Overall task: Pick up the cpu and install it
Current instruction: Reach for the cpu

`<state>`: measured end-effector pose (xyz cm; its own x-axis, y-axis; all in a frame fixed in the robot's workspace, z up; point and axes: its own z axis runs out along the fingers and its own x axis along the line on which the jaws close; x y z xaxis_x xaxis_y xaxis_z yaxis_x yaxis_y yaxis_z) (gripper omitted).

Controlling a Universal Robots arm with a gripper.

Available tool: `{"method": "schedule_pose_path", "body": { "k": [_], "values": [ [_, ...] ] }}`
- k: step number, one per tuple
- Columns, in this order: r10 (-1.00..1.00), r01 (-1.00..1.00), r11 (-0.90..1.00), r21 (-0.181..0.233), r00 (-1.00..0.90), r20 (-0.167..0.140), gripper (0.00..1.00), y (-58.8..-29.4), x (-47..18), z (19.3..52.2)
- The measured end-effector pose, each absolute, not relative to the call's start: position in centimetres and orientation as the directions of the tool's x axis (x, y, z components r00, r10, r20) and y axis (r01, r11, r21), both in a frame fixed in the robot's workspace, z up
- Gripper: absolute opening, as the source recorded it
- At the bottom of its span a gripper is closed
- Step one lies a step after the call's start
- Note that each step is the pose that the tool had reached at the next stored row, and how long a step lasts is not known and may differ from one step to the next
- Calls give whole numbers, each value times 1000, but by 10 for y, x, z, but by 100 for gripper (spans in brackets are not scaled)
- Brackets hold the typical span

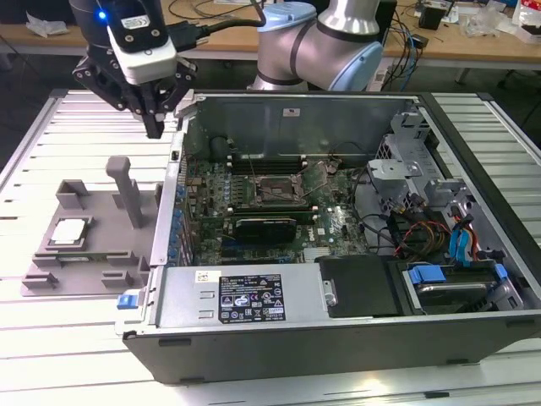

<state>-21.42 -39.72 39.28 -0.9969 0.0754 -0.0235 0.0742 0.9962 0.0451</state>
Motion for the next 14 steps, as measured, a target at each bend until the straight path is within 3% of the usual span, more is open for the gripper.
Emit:
{"method": "schedule_pose_path", "body": {
  "k": [14],
  "values": [
    [75,74,996,45,-997,-24,11,-397,-248,392]
  ]
}}
